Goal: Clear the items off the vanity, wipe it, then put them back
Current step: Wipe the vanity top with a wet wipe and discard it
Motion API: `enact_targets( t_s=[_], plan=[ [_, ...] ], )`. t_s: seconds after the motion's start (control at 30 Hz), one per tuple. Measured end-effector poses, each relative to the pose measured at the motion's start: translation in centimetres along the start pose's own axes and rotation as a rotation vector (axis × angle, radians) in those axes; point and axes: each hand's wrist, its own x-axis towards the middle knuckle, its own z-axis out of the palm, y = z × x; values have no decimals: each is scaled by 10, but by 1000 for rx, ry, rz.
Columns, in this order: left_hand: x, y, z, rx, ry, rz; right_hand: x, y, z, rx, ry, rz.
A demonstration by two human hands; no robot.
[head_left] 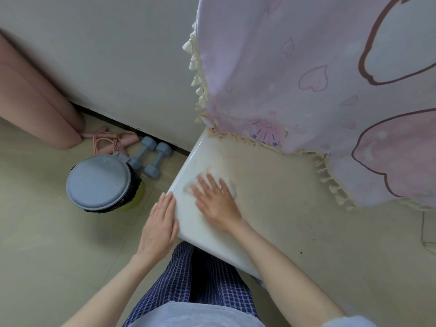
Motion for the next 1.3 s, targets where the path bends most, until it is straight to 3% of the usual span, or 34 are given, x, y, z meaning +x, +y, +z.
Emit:
enact_targets(
  t_s=[0.1,0.23,0.37,0.5,0.67,0.83,1.1,1.3],
  plan=[
    [-4,-4,2,3,-4,-8,-57,8,14,54,-51,-143],
    [-4,-1,0,6,1,-12,-86,65,8,-10,-32,6],
    [-5,-1,1,4,8,-12,-44,100,-20,42,58,209],
    [-5,-2,4,-35,50,-13,26,71,-36,50,51,257],
    [-9,2,-1,-198,53,-78,31,-3,-8,-42,-1,-43],
    [-16,4,-3,-254,58,-101,-57,10,16,8,-45,-211],
    [-16,5,1,-103,29,-58,-110,135,-11,34,56,304],
    [-17,8,2,-114,46,-76,-87,96,1,23,137,398]
  ],
)
